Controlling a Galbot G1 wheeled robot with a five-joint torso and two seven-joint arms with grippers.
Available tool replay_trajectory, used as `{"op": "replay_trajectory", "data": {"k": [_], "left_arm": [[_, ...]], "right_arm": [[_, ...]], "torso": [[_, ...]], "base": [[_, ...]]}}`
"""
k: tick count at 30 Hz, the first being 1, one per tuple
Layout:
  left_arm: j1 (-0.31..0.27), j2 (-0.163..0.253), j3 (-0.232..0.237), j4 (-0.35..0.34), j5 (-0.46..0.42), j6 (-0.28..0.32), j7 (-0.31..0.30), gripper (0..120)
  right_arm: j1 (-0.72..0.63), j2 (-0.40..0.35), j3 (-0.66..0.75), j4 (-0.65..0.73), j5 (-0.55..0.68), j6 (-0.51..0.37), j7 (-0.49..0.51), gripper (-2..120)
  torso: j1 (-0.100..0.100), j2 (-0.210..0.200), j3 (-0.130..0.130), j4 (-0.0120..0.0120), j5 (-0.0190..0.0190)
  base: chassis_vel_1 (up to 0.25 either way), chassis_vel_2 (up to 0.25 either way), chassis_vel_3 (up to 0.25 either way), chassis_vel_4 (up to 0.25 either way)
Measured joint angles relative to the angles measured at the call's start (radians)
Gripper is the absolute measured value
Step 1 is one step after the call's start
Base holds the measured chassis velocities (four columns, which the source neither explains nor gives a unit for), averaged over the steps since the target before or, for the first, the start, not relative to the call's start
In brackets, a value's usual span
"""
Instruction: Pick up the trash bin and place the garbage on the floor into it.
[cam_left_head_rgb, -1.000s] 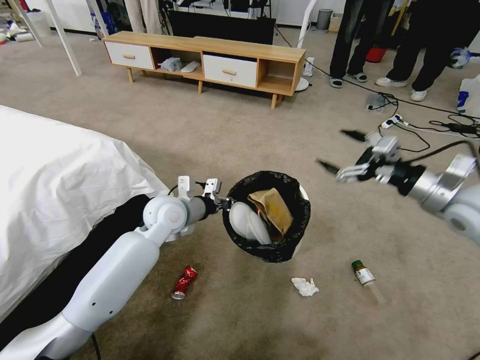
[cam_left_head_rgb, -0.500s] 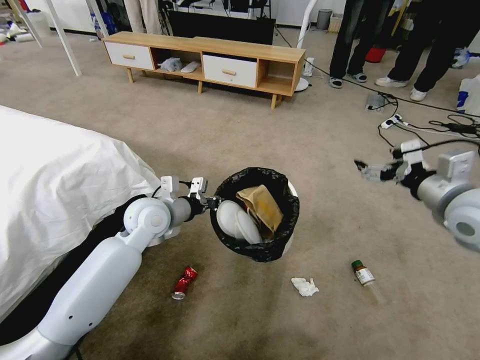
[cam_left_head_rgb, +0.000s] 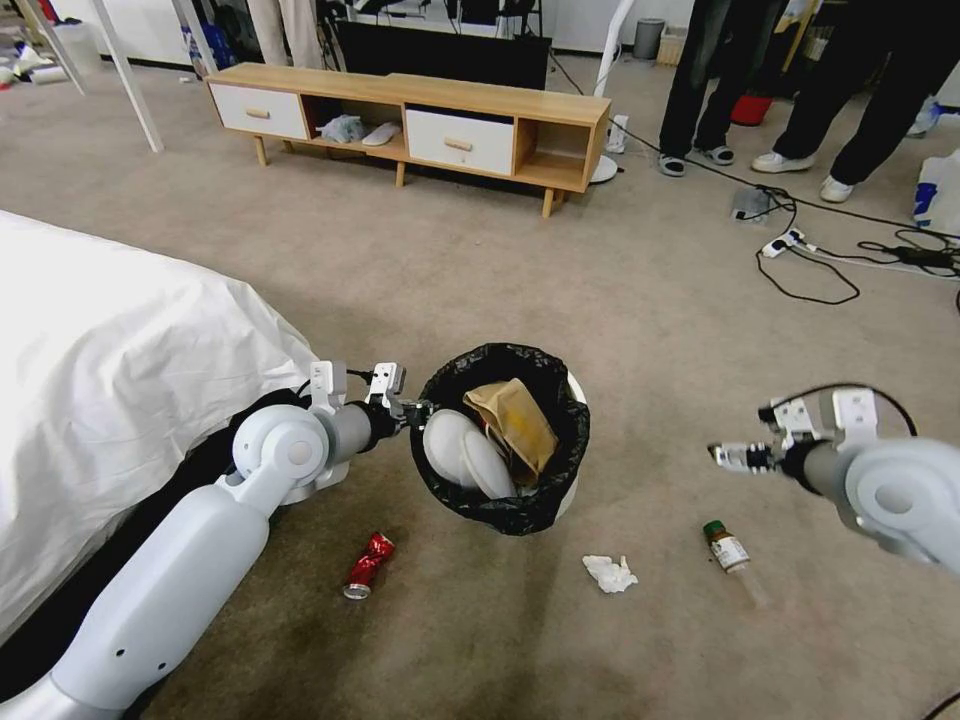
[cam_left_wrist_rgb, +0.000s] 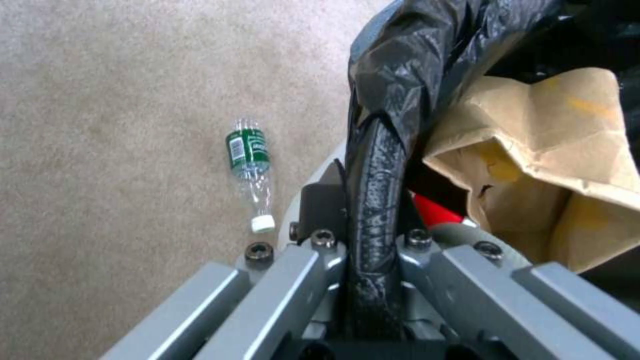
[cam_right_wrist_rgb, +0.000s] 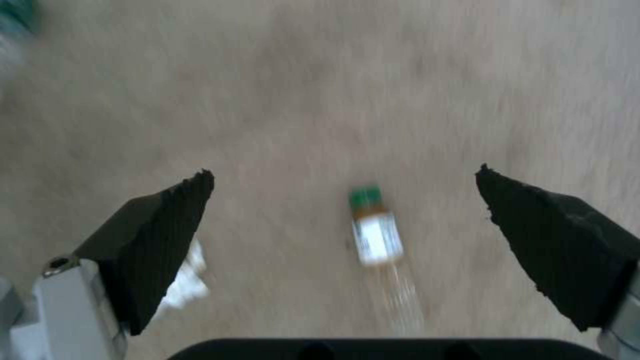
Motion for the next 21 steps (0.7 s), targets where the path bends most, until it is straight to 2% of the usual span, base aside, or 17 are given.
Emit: {"op": "replay_trajectory", "data": {"k": [8,13,21], "left_arm": [[0.006,0.002,0.000,0.000,-0.001,0.000,-0.001,2],[0.012,-0.002,-0.002,0.002,0.000,0.000,-0.006,2],[0.021,0.006,-0.010,-0.002,0.001,0.000,-0.006,2]], "right_arm": [[-0.045,0.027,-0.064,-0.095,-0.053,0.003,-0.038,100],[-0.023,0.120,-0.160,-0.198,-0.134,0.009,-0.072,100],[0.016,0.165,-0.188,-0.294,-0.202,0.014,-0.142,100]], "torso": [[0.000,0.000,0.000,0.0003,-0.0001],[0.000,0.000,0.000,0.0004,0.0000],[0.000,0.000,0.000,0.0005,0.0000]], "base": [[0.000,0.000,0.000,0.000],[0.000,0.000,0.000,0.000],[0.000,0.000,0.000,0.000]]}}
